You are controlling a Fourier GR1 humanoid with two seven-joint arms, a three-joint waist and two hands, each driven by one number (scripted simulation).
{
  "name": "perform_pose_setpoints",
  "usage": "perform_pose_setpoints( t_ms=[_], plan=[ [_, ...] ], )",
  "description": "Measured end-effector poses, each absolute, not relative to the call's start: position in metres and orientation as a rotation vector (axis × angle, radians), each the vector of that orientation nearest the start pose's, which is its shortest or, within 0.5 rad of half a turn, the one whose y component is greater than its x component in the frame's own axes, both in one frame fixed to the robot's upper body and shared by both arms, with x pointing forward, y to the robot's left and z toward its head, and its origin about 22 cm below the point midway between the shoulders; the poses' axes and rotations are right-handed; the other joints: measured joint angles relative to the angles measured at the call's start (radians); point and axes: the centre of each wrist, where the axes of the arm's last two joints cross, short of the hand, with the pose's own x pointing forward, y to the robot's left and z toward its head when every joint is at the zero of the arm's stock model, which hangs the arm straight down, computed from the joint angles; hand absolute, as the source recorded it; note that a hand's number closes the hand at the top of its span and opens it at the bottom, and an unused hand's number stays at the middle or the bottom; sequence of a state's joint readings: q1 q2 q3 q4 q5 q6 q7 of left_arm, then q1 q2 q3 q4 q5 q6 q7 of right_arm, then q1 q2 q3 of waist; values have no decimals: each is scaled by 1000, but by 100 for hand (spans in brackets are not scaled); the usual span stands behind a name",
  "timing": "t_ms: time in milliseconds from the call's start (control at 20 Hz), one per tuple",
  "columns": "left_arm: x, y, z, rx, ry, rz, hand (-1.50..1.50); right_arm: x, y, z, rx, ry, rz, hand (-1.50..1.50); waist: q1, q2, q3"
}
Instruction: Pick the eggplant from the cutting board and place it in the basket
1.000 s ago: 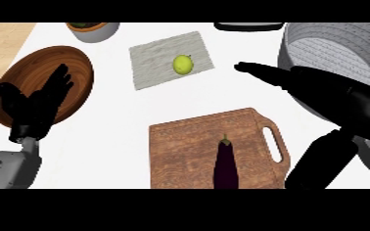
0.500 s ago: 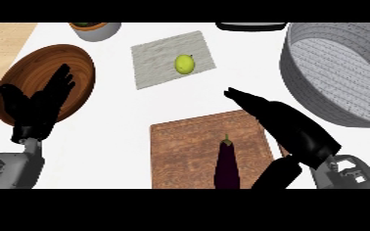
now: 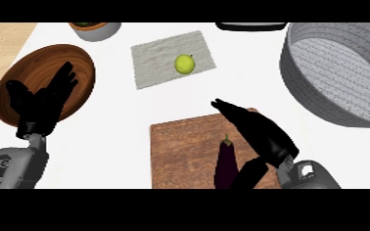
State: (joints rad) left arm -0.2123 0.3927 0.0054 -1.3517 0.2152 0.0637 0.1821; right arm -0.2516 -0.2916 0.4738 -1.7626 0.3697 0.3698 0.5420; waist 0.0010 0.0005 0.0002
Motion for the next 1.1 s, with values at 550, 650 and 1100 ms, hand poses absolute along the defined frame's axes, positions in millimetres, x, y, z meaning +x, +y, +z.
perform_pose_setpoints(
  t_ms=[550,650,1100],
  plan=[
    [291,313,36,193,-1383,-72,0,259,-162,50,-244,-1162,1271,-150,0,-1,0],
    [291,317,34,191,-1381,-72,0,260,-162,45,-237,-1173,1266,-150,0,-1,0],
    [292,319,38,198,-1386,-70,0,253,-168,49,-147,-1207,1260,-150,-2,-1,0]
  ],
)
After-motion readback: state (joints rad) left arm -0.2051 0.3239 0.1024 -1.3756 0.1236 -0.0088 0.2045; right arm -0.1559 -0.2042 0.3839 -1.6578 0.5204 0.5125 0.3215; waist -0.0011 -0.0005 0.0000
